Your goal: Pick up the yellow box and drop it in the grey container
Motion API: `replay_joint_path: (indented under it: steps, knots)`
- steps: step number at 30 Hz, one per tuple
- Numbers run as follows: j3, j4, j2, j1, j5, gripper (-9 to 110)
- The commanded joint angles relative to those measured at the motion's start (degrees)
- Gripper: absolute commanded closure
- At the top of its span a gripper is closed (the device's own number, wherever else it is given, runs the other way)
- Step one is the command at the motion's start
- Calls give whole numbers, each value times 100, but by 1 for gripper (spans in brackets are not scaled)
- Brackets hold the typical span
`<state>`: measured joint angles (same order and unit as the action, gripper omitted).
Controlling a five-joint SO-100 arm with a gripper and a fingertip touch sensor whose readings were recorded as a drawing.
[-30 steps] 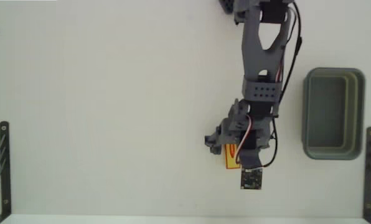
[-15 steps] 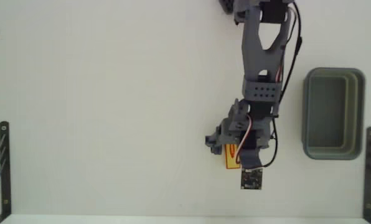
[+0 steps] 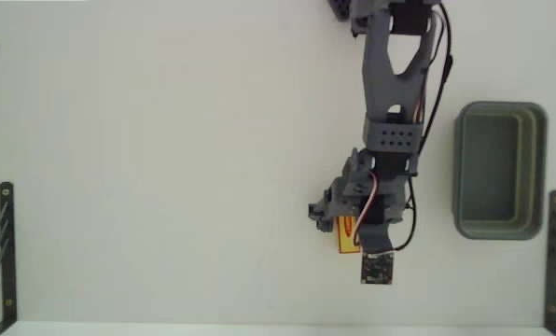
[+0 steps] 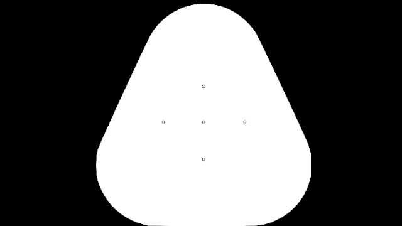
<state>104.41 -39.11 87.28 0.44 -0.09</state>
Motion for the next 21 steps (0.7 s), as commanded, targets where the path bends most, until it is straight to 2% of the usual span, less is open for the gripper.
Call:
replay_joint_path:
  steps: [1,21]
  knots:
    - [-9,17,159,80,9,16]
    - [-9,17,159,80,9,21]
